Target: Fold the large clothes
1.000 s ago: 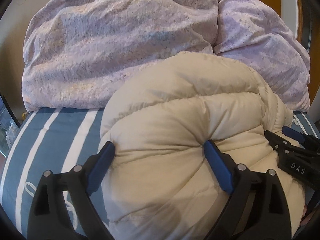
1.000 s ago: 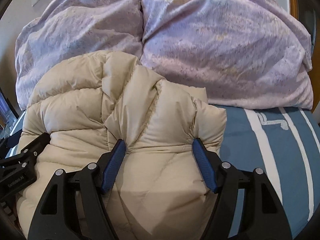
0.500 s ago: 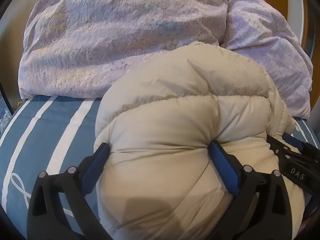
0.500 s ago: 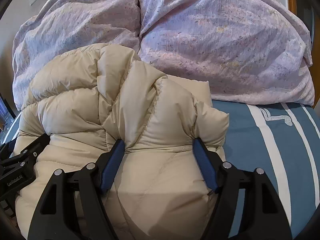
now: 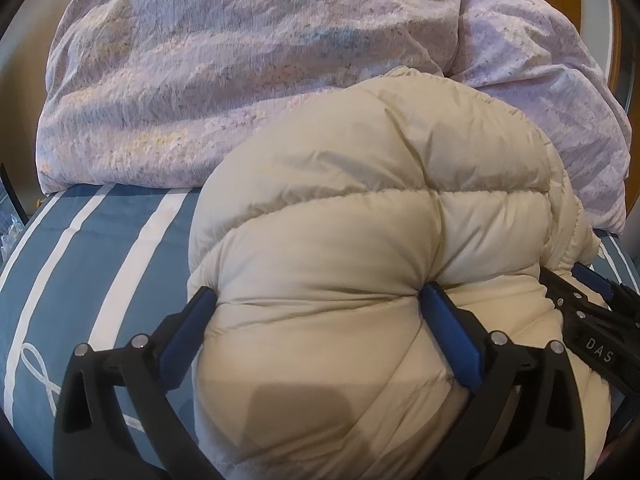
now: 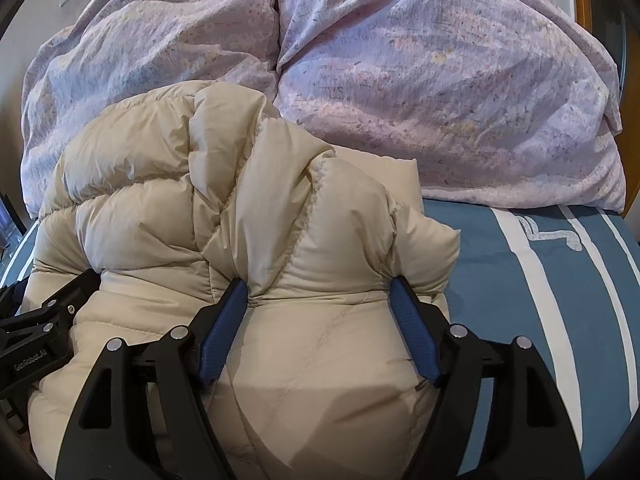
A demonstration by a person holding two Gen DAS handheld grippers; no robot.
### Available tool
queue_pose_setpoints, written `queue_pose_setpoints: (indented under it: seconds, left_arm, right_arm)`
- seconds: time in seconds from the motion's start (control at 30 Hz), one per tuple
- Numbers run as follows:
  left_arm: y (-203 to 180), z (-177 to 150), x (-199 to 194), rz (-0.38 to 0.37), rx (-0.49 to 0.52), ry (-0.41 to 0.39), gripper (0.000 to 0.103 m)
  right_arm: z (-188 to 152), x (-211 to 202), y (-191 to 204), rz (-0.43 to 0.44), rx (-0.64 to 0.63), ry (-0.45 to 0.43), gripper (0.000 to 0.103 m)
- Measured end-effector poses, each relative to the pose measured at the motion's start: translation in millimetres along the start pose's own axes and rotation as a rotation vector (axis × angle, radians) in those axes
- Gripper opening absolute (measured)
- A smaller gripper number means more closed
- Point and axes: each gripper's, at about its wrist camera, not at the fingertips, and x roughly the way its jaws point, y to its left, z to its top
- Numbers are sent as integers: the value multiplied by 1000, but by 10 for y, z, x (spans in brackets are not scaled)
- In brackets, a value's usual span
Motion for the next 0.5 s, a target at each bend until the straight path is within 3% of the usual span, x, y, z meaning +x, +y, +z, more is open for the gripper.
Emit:
queue_pose_setpoints:
  seconds: [0.5]
  left_arm:
    - [11,11,48,-8,-6,17,101]
  right_arm:
    - [-7,35,-54,15,27,3,78]
